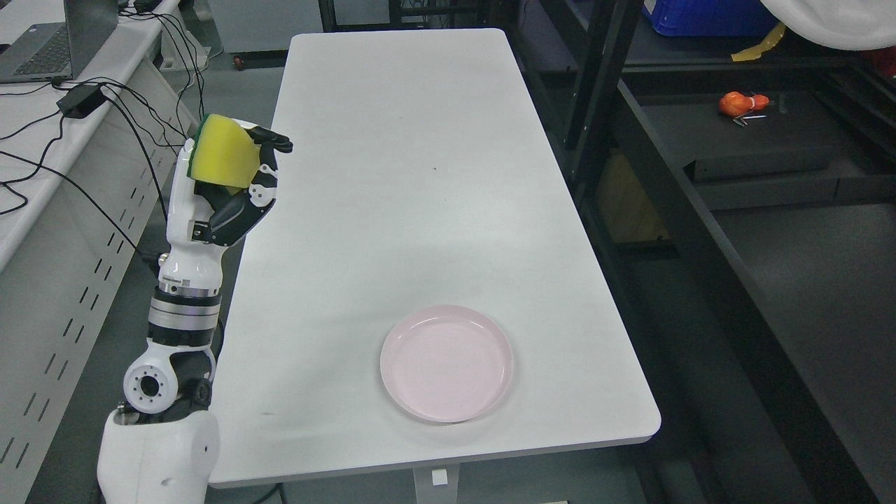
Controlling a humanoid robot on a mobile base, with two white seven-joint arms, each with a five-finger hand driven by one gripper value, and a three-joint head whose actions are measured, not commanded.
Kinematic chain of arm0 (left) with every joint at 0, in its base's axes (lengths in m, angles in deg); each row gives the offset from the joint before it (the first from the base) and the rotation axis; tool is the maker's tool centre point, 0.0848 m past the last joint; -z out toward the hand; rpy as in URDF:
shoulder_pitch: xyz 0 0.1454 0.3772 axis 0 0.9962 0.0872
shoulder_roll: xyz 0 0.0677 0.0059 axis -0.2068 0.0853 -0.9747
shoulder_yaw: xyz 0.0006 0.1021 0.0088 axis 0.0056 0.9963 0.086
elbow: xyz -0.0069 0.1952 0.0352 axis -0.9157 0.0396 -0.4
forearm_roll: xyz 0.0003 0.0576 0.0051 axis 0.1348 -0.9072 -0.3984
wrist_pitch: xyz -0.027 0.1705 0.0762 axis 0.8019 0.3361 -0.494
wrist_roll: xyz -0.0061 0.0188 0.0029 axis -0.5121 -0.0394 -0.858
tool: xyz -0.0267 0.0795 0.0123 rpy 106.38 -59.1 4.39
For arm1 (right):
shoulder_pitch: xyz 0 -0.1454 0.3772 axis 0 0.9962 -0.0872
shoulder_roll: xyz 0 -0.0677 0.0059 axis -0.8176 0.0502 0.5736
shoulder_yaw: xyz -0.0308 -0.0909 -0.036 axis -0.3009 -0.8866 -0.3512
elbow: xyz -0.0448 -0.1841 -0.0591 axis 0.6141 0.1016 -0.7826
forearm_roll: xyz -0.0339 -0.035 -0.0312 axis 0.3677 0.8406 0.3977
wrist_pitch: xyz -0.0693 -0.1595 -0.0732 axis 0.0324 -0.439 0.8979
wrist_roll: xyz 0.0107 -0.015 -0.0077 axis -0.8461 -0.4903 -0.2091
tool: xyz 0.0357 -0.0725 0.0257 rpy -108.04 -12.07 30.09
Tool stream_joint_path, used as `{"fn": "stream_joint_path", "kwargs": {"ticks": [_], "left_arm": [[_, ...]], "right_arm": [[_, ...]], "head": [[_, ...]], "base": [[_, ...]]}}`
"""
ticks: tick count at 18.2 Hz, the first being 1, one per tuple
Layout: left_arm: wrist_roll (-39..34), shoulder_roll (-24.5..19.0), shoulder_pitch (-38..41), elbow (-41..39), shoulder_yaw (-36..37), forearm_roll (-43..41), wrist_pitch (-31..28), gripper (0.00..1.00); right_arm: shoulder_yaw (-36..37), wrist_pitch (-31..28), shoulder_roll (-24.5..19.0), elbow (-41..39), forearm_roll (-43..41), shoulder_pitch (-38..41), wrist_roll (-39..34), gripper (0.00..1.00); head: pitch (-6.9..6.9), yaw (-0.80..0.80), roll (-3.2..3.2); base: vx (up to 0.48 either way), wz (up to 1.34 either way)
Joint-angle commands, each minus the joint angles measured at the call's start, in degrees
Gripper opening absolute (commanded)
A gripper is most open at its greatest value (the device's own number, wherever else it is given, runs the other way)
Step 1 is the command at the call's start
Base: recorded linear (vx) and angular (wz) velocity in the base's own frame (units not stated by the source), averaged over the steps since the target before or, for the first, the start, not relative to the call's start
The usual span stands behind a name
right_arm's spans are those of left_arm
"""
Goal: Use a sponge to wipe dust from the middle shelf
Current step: 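Lift the sponge off the plate with the left hand, then hold the sponge up in the left hand while turning toward the shelf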
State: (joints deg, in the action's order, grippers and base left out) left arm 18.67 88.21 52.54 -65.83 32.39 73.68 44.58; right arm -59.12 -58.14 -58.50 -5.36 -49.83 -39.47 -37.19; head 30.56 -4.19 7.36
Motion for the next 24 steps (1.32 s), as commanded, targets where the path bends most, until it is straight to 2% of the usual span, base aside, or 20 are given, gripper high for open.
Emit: {"fn": "stream_joint_path", "kwargs": {"ticks": [1, 8, 17, 21, 24], "left_arm": [[-1.5, 0.5, 2.2, -0.3, 4.3, 7.7, 0.0, 0.00], [-1.7, 0.5, 2.6, -2.0, 5.6, 7.7, 0.1, 0.00], [-1.7, 0.5, 9.0, -3.1, 5.3, 7.4, 0.1, 0.00], [-1.7, 0.5, 9.4, -3.8, 5.5, 7.3, 0.1, 0.00], [-1.6, 0.5, 9.4, -4.6, 6.0, 4.5, 0.0, 0.00]], "right_arm": [[0.0, 0.0, 1.0, -1.0, 0.0, 0.0, 0.0, 1.00], [0.0, 0.0, 1.0, -1.0, 0.0, 0.0, 0.0, 1.00], [0.0, 0.0, 1.0, -1.0, 0.0, 0.0, 0.0, 1.00], [0.0, 0.0, 1.0, -1.0, 0.0, 0.0, 0.0, 1.00], [0.0, 0.0, 1.0, -1.0, 0.0, 0.0, 0.0, 1.00]], "head": [[0.00, 0.00, 0.00], [0.00, 0.00, 0.00], [0.00, 0.00, 0.00], [0.00, 0.00, 0.00], [0.00, 0.00, 0.00]], "base": [[-0.116, -0.06], [-0.173, -0.15], [-0.240, -0.32], [-0.254, -0.31], [-0.244, -0.55]]}}
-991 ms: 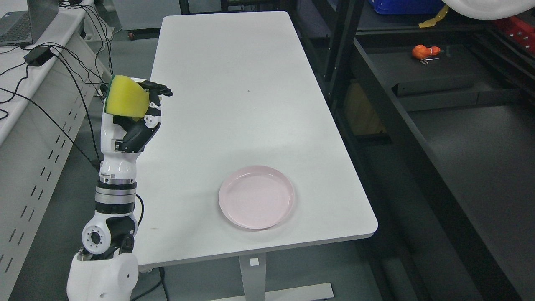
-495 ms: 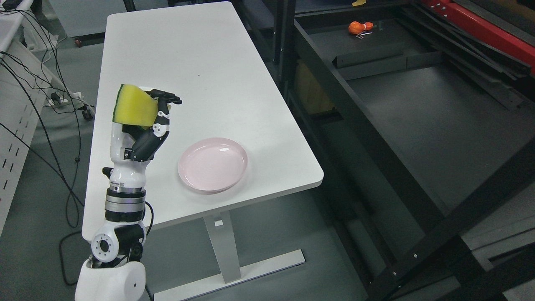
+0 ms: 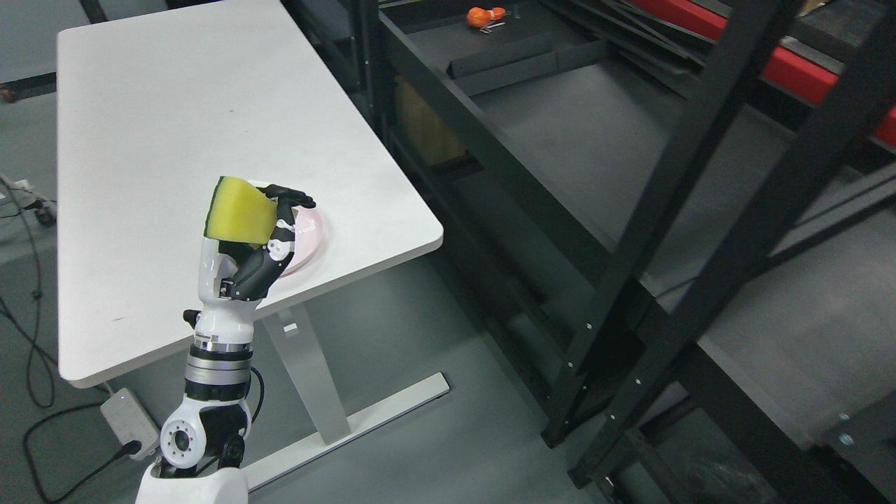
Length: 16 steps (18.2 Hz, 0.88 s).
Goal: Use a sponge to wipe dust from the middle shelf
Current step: 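Hold the sponge up in the left hand while turning toward the shelf, then extend the left hand with the sponge onto the middle shelf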
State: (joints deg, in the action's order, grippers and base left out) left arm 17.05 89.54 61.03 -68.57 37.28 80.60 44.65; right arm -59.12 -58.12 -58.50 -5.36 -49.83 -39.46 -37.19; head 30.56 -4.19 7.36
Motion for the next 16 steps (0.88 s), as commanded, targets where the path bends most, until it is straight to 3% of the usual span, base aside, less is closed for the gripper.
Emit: {"fn": "stream_joint_path", "kwargs": {"ticks": [1, 7, 11, 14, 16], "left_arm": [[0.1, -0.9, 0.9, -2.0, 1.2, -3.3, 0.0, 0.00], [0.6, -0.9, 0.3, -3.0, 3.9, -8.4, 0.0, 0.00], [5.6, -0.9, -1.1, -5.1, 10.9, -16.3, 0.4, 0.01], [11.6, -0.9, -9.2, -5.3, 17.1, -25.9, 0.5, 0.01], [16.2, -0.9, -20.3, -4.9, 23.3, -32.5, 0.4, 0.01]], "right_arm": [[0.0, 0.0, 1.0, -1.0, 0.0, 0.0, 0.0, 1.00], [0.0, 0.0, 1.0, -1.0, 0.0, 0.0, 0.0, 1.00], [0.0, 0.0, 1.0, -1.0, 0.0, 0.0, 0.0, 1.00], [0.0, 0.0, 1.0, -1.0, 0.0, 0.0, 0.0, 1.00], [0.0, 0.0, 1.0, -1.0, 0.0, 0.0, 0.0, 1.00]], "head": [[0.00, 0.00, 0.00], [0.00, 0.00, 0.00], [0.00, 0.00, 0.00], [0.00, 0.00, 0.00], [0.00, 0.00, 0.00]], "base": [[-0.242, -0.64], [-0.190, -0.78], [-0.146, -0.81], [-0.124, -0.75], [-0.126, -0.74]]}}
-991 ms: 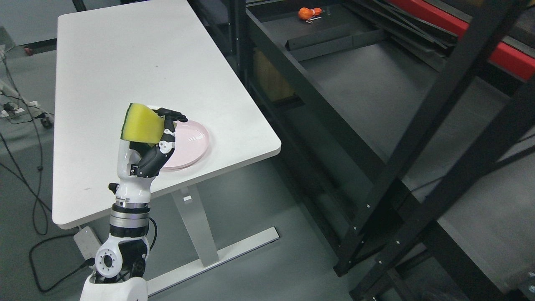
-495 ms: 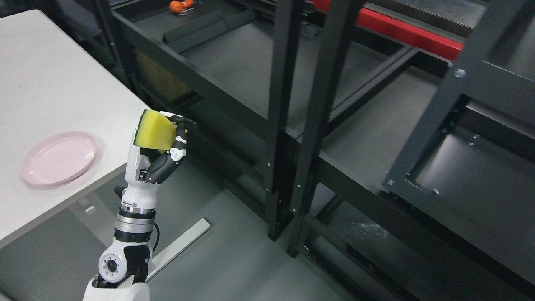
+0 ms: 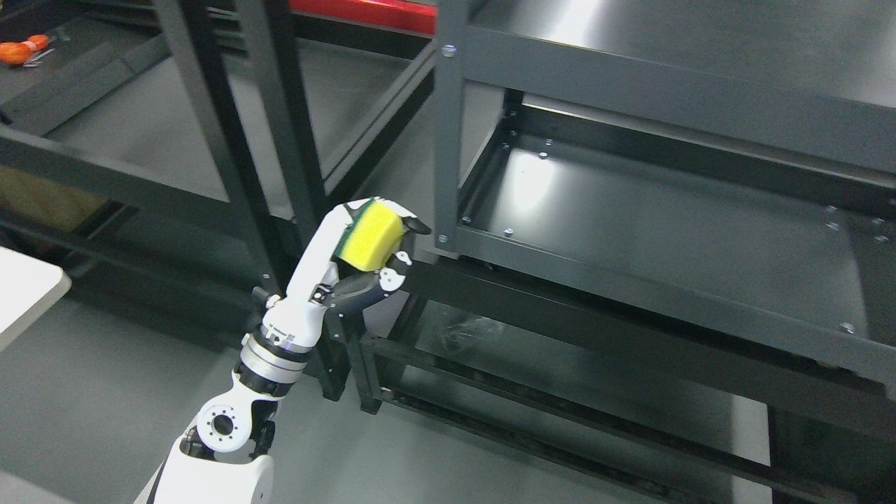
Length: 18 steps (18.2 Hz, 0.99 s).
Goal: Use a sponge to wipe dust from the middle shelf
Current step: 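Extend the left hand with the sponge onto the middle shelf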
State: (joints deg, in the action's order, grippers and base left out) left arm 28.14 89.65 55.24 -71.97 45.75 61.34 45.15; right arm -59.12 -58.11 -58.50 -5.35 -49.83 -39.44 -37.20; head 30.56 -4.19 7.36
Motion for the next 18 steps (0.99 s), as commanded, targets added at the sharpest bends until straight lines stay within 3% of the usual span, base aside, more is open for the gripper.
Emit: {"fn": "stream_joint_path", "kwargs": {"ticks": [1, 4, 10, 14, 18], "left_arm": [[6.7, -1.0, -20.1, -1.2, 18.4, -15.4, -0.3, 0.01], [7.9, -1.0, -36.4, 0.5, 25.2, -25.5, -0.5, 0.02], [7.9, -1.0, -62.9, 10.4, 25.6, -38.1, -0.4, 0.06], [6.4, -1.0, -70.1, 19.4, 31.8, -42.7, 0.0, 0.06], [2.9, -1.0, -70.4, 24.2, 38.1, -48.0, 0.1, 0.06]], "right_arm": [[0.0, 0.0, 1.0, -1.0, 0.0, 0.0, 0.0, 1.00], [0.0, 0.0, 1.0, -1.0, 0.0, 0.0, 0.0, 1.00], [0.0, 0.0, 1.0, -1.0, 0.0, 0.0, 0.0, 1.00], [0.0, 0.0, 1.0, -1.0, 0.0, 0.0, 0.0, 1.00], [0.0, 0.0, 1.0, -1.0, 0.0, 0.0, 0.0, 1.00]], "head": [[0.00, 0.00, 0.00], [0.00, 0.00, 0.00], [0.00, 0.00, 0.00], [0.00, 0.00, 0.00], [0.00, 0.00, 0.00]], "base": [[-0.098, -0.72], [-0.071, -0.68], [0.002, -0.43], [0.040, -0.21], [0.028, -0.16]]}}
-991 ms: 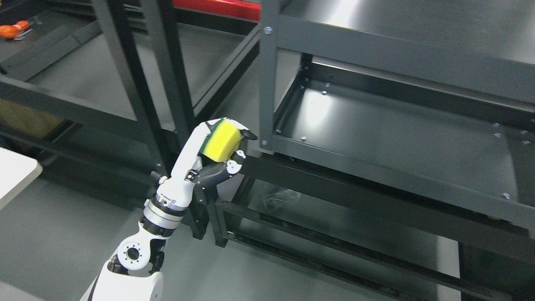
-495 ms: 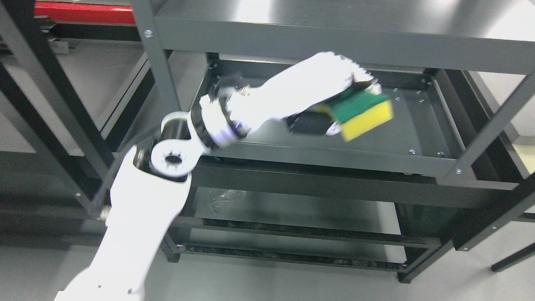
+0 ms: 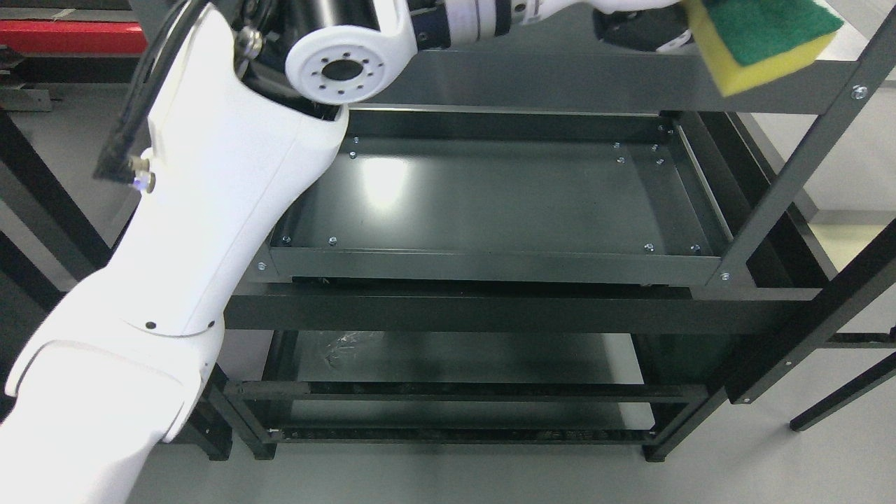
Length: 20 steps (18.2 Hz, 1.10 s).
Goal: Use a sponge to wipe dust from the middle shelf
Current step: 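Extend the left hand with the sponge onto the middle shelf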
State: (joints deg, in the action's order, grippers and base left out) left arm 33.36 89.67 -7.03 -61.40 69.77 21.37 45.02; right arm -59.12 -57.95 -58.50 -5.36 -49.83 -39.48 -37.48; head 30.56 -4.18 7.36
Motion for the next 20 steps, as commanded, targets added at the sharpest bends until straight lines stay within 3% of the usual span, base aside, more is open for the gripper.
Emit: {"fn": "stream_joint_path", "kwargs": {"ticks": [1, 7, 14, 20], "left_arm": [[-3.4, -1.0, -8.1, 15.6, 15.0, -8.5, 0.3, 0.06], [-5.3, -1.0, -6.2, 19.9, 16.0, -10.5, 0.5, 0.06], [-3.9, -1.0, -1.7, 17.2, 12.5, -10.7, 6.1, 0.05], [1.9, -1.1, -2.0, 12.2, 3.4, -10.7, 11.7, 0.05]], "right_arm": [[0.0, -0.2, 1.0, -1.0, 0.0, 0.0, 0.3, 1.00], [0.0, -0.2, 1.0, -1.0, 0.0, 0.0, 0.3, 1.00], [0.0, -0.2, 1.0, -1.0, 0.0, 0.1, 0.3, 1.00], [0.0, -0.2, 1.0, -1.0, 0.0, 0.0, 0.3, 1.00]], "head": [[0.00, 0.00, 0.00], [-0.01, 0.00, 0.00], [-0.01, 0.00, 0.00], [-0.01, 0.00, 0.00]], "base": [[0.023, -0.13], [0.009, -0.06], [-0.002, 0.01], [0.000, 0.00]]}}
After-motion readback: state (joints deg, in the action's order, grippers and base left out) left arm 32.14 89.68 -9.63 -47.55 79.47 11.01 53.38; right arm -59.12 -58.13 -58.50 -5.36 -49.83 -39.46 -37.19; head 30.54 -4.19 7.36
